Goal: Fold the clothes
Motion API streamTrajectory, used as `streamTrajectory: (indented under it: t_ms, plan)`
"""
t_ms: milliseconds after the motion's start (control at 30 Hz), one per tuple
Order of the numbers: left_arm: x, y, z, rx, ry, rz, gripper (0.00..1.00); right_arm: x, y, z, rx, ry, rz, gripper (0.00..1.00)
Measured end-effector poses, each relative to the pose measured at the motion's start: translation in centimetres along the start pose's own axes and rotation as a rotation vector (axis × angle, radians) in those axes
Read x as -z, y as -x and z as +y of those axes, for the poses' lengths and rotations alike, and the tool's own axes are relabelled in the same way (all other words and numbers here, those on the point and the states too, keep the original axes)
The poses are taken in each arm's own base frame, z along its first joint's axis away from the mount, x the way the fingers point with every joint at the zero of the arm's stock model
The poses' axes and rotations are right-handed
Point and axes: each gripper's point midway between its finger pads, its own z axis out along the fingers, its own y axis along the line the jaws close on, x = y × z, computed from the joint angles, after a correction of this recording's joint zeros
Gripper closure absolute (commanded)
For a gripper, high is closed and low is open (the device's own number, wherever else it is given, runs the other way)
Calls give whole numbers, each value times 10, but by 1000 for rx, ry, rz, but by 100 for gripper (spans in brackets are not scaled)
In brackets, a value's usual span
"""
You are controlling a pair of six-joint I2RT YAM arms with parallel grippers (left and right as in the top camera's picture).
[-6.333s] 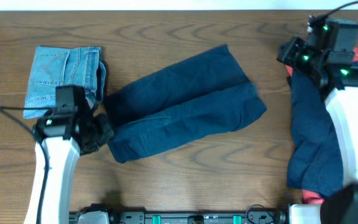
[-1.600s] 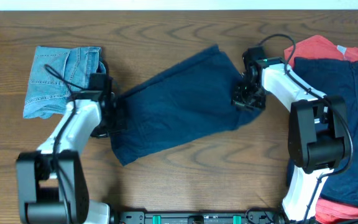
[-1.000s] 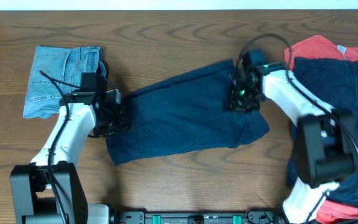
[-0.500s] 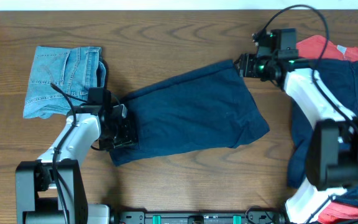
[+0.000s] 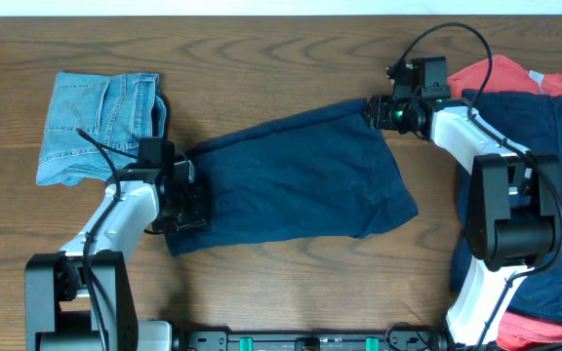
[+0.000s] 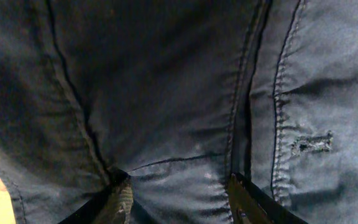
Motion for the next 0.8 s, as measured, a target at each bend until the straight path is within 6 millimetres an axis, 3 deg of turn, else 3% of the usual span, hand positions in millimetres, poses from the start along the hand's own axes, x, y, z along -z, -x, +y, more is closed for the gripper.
streamTrajectory:
  t_ms: [67, 200, 467, 567, 733, 800]
  plan:
    - [0, 2, 1, -2, 6, -11, 49, -2, -5, 1, 8, 5, 17, 60]
    - [-1, 4, 2, -3, 12, -18, 48, -8, -13, 5, 21, 21, 44, 99]
    - [0, 8, 10, -5, 61, -37, 48, -5, -12, 18, 19, 105, 47, 99]
    - [0, 9, 14, -5, 82, -41, 48, 12, 4, 29, 15, 152, -4, 99]
    - [0, 10, 17, -7, 105, -49, 47, 63, 47, 55, 39, 212, -155, 99]
    - [1, 11, 18, -11, 112, -54, 47, 70, 52, 60, 34, 208, -176, 98]
